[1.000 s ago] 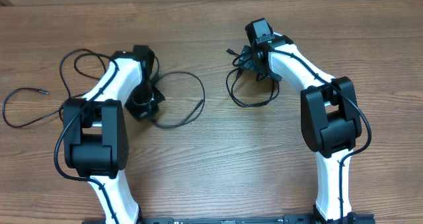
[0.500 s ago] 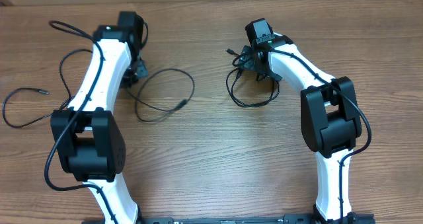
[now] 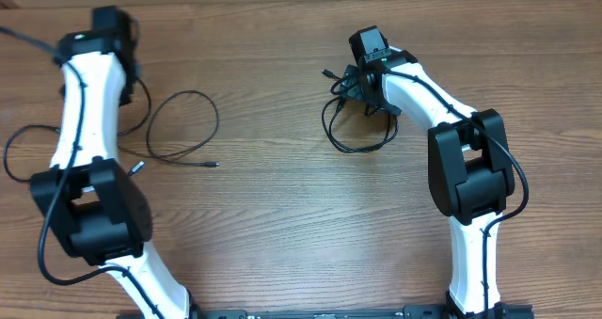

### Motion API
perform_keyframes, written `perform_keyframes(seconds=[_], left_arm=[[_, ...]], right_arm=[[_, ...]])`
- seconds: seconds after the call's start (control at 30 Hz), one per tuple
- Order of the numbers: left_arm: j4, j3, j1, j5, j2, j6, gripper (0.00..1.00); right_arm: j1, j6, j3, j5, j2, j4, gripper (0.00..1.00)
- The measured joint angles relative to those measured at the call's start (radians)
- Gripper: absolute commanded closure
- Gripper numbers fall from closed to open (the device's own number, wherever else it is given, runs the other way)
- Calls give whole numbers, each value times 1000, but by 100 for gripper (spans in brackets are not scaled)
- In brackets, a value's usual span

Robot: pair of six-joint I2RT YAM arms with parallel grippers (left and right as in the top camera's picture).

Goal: Untangle cables

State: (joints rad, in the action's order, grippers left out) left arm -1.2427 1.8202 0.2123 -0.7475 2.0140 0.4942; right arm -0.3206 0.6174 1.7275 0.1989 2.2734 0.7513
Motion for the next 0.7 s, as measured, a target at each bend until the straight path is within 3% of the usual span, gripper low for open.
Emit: perform_keyframes(seconds=[0.07, 0.1, 0.17, 0.2, 0.3, 0.53, 0.7], left_arm=[[-2, 0, 46, 48, 0, 1, 66], [-4, 0, 73, 88, 0, -1, 38], [-5, 0, 101, 134, 0, -1, 18], [-7, 0, 118, 179, 0, 2, 14], [-7, 0, 132, 264, 0, 3, 9], [1, 0, 127, 623, 0, -101, 13], [11, -37, 82, 722, 0, -133, 11]], right_arm=[[0, 0, 0, 0, 0, 0, 0], [0, 0, 0, 0, 0, 0, 0], [0, 0, 0, 0, 0, 0, 0], [0, 0, 0, 0, 0, 0, 0], [0, 0, 0, 0, 0, 0, 0], [0, 0, 0, 0, 0, 0, 0], [0, 0, 0, 0, 0, 0, 0]])
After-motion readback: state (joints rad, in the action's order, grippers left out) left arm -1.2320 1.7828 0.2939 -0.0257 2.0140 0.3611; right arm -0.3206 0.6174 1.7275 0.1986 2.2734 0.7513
